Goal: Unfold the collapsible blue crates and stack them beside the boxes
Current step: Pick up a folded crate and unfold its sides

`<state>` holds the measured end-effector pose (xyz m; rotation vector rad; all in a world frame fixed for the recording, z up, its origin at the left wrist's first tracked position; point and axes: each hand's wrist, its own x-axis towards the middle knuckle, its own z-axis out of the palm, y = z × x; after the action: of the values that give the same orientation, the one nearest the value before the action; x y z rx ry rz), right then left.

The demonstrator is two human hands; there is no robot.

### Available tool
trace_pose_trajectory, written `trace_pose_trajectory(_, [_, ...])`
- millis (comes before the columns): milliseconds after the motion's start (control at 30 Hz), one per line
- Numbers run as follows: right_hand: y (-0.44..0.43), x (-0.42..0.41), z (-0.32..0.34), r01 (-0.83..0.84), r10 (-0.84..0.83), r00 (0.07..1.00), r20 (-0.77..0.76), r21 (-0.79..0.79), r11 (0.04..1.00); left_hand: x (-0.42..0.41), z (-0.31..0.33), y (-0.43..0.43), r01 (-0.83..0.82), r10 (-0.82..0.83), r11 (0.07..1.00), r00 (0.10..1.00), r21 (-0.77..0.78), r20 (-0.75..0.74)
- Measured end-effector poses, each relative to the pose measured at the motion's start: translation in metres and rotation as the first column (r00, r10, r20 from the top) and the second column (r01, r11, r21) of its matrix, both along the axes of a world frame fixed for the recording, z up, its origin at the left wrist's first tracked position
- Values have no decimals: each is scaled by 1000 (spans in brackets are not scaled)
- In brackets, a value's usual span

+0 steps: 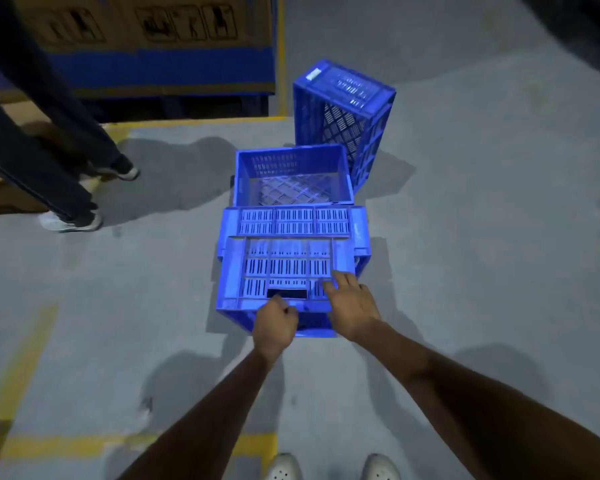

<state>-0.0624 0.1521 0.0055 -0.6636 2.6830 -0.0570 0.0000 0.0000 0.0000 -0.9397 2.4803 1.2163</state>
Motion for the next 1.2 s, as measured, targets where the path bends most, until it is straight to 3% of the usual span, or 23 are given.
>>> trace_pose_trajectory(67, [-8, -4, -18, -13, 13, 1000, 7, 67, 998, -8, -18, 4, -302, 284, 930, 952, 210, 109])
trace_pose_trajectory(133, [-13, -3, -34, -21, 21, 1000, 2, 126, 992, -15, -30, 10, -528, 443, 689, 849, 496, 289])
trace_pose_trajectory(267, [-15, 0, -51, 17, -7, 994, -113, 94, 995, -22, -47, 16, -607, 511, 266, 747, 749, 424])
trace_pose_trajectory(367, [-13, 3, -52, -5, 11, 993, -118, 43, 999, -26, -47, 19, -584, 540, 151, 725, 798, 428])
trace_pose_trajectory(567, [-21, 22, 8, 20, -21, 1000, -16, -10, 1000, -25, -7, 9, -553, 549, 195, 746, 810, 376])
trace_pose_trajectory(733, [-21, 49, 94, 210, -203, 975, 95, -80, 974, -21, 61, 25, -568, 531, 389, 782, 725, 328])
trace_pose_trajectory(867, [-7, 101, 159, 405, -363, 896, 254, -136, 904, 7, 102, 47, -583, 463, 523, 807, 622, 367])
trace_pose_trajectory(1000, [17, 152, 221, 530, -443, 819, 365, -184, 828, 46, 184, 76, -462, 317, 637, 887, 617, 337])
trace_pose_trajectory(1200, [47, 180, 296, 561, -417, 798, 435, -285, 777, 75, 272, 102, -180, 82, 804, 978, 567, 194])
